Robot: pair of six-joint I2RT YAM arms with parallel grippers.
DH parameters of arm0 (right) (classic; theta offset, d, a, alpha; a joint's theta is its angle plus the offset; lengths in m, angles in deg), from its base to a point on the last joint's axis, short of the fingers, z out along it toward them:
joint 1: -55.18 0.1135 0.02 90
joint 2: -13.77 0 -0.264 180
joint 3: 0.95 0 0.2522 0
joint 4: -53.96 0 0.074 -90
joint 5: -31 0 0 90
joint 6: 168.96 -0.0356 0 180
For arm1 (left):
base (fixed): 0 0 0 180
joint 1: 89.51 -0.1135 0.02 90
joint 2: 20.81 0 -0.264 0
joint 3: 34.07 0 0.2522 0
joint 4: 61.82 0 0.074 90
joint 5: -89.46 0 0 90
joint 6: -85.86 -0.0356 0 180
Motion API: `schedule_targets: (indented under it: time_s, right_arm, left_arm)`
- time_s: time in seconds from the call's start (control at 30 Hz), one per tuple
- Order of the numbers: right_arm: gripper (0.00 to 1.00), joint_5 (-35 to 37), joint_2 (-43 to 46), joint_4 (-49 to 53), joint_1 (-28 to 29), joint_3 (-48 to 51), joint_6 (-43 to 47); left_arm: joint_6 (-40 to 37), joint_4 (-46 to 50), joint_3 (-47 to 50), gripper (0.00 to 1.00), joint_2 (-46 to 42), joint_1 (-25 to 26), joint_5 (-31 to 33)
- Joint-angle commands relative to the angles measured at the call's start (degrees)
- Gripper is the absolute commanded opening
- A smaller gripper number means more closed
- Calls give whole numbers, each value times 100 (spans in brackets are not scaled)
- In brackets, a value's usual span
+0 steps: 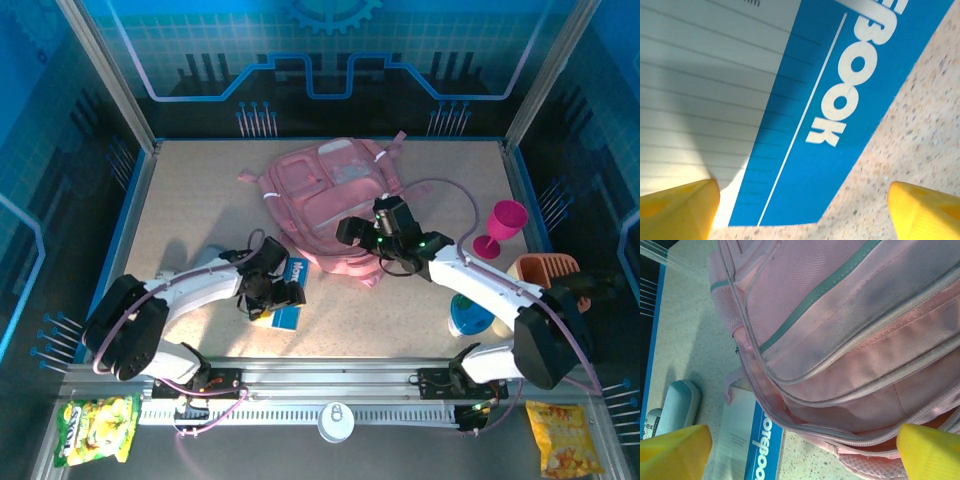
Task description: Pack the student bag
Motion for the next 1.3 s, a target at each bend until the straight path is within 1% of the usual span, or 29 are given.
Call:
schedule_targets:
  time_s: [0.0,0.1,0.2,0.3,0.37,0.4,0.43,0.53,0.77,0.87,1.13,1.27]
  right_arm:
    - [95,22,-155,195,205,-298,148]
    - [92,-12,-312,348,420,-434,192]
    - [88,-46,-546,459,721,-540,159]
    - [80,-223,-927,403,1030,-657,99]
    - [68,-542,-1286,256,1164,-797,156]
    - [65,-652,-1457,250,1217,-929,199]
    - [62,-705,-1665,352,1271,-1101,233]
    - [60,-829,-2242,680,1434,-1599,400]
    - [56,-1181,-3322,1130,1584,-2474,681]
    - [55,-1211,-3644,1372,1635,-2802,762]
    - [57,-1049,-4069,1641,1657,-3081,860]
    - [58,-1057,-4296,1786,1656,-3258,932]
  left_arm:
    - [27,570,-218,91,-353,-8,-73]
    - [-389,780,-502,93,-517,-336,74]
    - [-714,866,-507,92,-569,-951,156]
    - [-985,789,-416,88,-569,-1485,193]
    - [-1109,745,-365,86,-513,-1756,223]
    - [-1150,698,-337,85,-487,-1847,186]
    - [-1196,620,-282,85,-458,-1944,130]
    - [-1248,471,-135,84,-376,-2143,26]
    - [-1183,147,149,83,-197,-2213,-168]
    - [-1154,85,227,83,-100,-2209,-239]
    - [-1030,-69,526,82,-116,-2161,-755]
    - [-942,-50,590,80,-232,-1922,-1008]
